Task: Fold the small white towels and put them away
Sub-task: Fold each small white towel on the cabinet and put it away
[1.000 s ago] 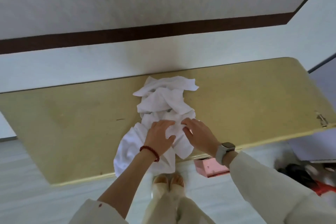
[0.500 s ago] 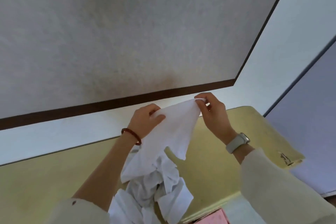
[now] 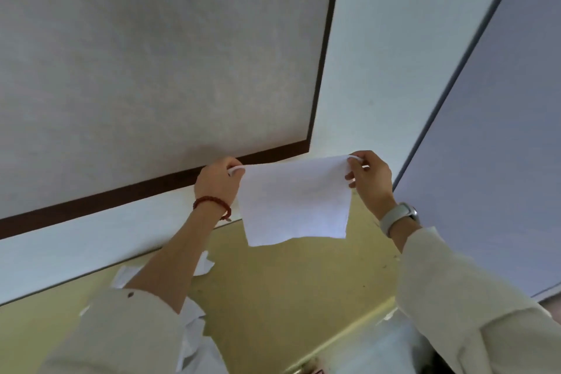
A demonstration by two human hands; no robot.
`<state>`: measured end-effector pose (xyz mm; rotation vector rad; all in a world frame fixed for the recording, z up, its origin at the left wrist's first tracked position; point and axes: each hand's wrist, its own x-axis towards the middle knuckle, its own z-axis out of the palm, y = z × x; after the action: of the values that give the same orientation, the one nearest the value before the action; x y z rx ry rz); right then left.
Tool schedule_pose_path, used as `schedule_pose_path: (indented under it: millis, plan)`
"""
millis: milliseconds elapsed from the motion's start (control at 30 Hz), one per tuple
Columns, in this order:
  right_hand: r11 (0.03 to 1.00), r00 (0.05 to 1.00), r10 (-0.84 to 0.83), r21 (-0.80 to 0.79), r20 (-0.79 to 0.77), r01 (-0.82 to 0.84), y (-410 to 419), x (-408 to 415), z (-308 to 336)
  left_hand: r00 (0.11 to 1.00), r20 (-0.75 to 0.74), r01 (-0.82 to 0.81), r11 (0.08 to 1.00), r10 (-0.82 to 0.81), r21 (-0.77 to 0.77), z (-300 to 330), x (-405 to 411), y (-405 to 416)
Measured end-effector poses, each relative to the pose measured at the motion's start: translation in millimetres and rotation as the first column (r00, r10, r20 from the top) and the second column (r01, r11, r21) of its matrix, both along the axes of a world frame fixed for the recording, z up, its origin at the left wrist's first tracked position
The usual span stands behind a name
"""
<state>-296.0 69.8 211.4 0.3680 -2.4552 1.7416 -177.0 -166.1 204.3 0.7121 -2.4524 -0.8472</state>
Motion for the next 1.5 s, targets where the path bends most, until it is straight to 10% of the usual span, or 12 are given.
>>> schedule_pose_path:
  millis: [267,700,1033,1500]
  plan:
    - [0.976,0.977,0.212,0.043,-0.020,-0.211,79.6,-40.2,-54.8,0.987,-0.131,-0.101,0.995,0.098,-0.015,-36.8,-12.0,77.9]
    - [0.750,0.752,0.289,0.348,0.592,-0.562,174.4,18.9,-224.4,0.794,0.576,-0.016,0.940,-0.196,0.342,-194.8,69.8,152.2]
    - [0.869,0.925,0.160,0.395,0.343,-0.297,113.7,-37.0,-236.7,0.938,0.303,-0.322,0.744,0.167,0.586,-226.5,7.8,111.1]
    - [0.860,0.950,0.056,0.468,0.308,-0.203,73.9,-81.8,-288.1,0.844,0.371,-0.522,0.748,0.386,0.409,-274.7,-32.8,98.0]
